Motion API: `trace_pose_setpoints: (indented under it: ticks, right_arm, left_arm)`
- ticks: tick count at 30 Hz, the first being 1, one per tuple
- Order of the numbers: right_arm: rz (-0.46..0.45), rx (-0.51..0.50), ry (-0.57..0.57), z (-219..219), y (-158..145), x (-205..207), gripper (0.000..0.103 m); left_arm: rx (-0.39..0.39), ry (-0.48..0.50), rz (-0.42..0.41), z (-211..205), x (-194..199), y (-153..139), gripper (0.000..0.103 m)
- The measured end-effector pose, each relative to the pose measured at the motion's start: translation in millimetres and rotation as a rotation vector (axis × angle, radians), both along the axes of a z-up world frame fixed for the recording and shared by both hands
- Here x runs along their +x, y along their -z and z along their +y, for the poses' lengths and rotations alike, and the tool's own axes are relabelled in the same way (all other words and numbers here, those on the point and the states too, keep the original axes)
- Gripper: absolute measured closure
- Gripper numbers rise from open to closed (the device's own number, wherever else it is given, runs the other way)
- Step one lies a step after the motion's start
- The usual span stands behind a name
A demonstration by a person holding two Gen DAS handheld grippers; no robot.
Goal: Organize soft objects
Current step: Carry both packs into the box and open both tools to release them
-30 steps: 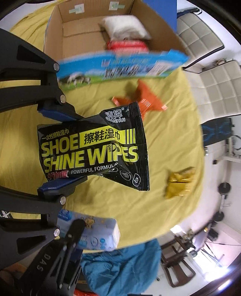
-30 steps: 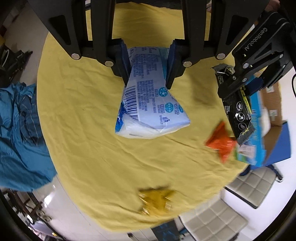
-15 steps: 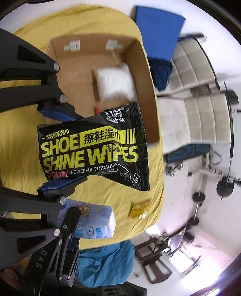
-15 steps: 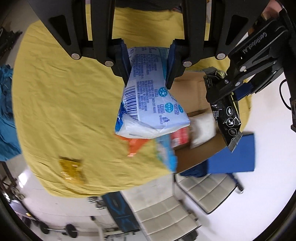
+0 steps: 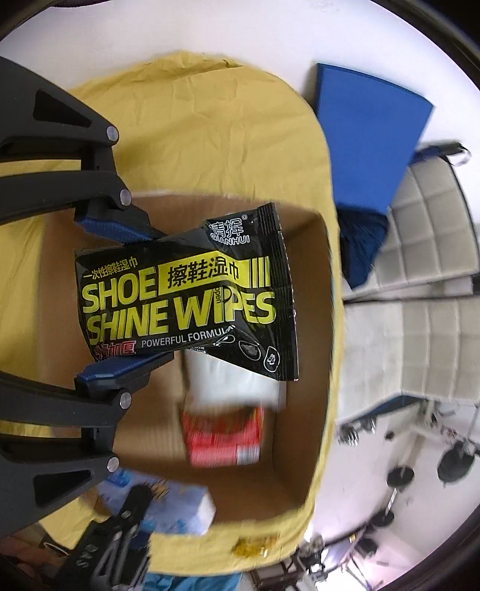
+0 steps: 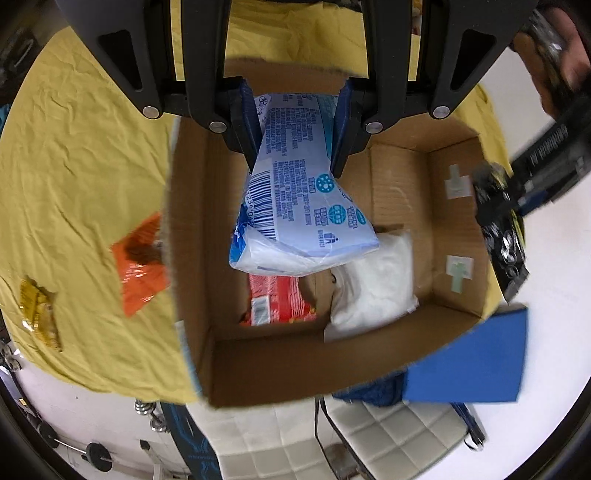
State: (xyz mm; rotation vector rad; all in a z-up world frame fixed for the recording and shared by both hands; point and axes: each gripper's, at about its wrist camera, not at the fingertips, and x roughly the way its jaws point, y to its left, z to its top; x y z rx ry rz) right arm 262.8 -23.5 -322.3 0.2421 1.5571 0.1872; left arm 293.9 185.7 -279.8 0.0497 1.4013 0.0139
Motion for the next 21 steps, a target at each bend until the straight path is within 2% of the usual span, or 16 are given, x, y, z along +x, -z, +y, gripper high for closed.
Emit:
trace_pose_setpoints:
  ticks: [6, 13, 17, 21]
  right_arm:
    - [0.074, -0.068, -0.011, 20, 50, 14, 0.067]
    - [0.131, -0.128, -0.032, 37, 82, 15, 0.067]
    - [0.158, -0.147, -0.037, 43, 96, 16, 0.066]
    - [0.173, -0.156, -0.042, 47, 102, 19, 0.066]
  left_arm:
    - [0.069, 0.016, 0.083, 11, 34, 48, 0.053]
    - [0.209, 0.134, 0.115, -12, 62, 86, 0.052]
    - [0.196, 0.145, 0.167, -18, 70, 103, 0.052]
    - [0.167, 0.149, 0.177, -20, 76, 113, 0.052]
